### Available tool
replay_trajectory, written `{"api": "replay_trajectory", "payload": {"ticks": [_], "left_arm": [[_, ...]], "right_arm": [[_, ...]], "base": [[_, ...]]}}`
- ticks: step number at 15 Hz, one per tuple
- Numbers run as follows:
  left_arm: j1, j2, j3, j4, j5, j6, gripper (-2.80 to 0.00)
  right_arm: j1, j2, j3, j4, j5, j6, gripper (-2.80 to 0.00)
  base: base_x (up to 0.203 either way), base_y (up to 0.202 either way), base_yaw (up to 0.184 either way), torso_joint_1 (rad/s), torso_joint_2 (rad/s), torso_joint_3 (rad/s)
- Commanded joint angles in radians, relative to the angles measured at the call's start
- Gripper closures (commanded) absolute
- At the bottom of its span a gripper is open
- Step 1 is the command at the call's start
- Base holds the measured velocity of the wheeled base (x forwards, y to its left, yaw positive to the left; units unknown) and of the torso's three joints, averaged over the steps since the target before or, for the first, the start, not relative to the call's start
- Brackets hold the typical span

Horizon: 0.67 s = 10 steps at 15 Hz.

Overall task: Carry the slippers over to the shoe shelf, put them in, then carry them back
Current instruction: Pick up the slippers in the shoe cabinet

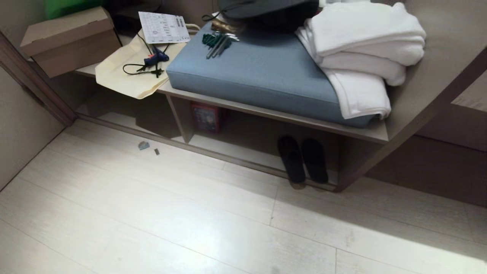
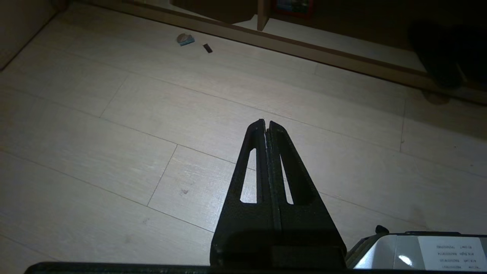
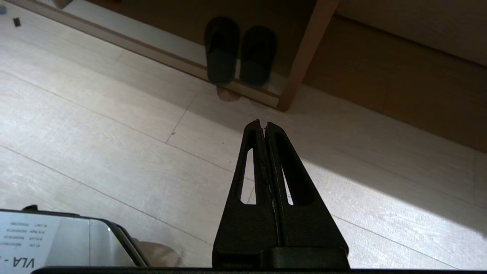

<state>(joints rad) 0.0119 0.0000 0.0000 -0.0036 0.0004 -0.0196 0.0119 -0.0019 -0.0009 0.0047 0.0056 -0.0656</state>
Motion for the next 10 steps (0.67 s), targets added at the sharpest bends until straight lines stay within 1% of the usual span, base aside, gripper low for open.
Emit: {"api": "replay_trajectory", "payload": {"ticks": [1, 10], "left_arm": [[0.000, 0.002, 0.000, -0.001, 0.000, 0.000, 0.00], [0.000, 0.002, 0.000, 0.001, 0.000, 0.000, 0.00]], "right_arm": [[0.000, 0.002, -0.001, 0.001, 0.001, 0.001, 0.00], [0.000, 0.002, -0.001, 0.001, -0.003, 0.013, 0.00]], "base": [[0.000, 0.000, 0.000, -0.008, 0.00, 0.203], [0.000, 0.000, 0.000, 0.003, 0.00, 0.203]]}}
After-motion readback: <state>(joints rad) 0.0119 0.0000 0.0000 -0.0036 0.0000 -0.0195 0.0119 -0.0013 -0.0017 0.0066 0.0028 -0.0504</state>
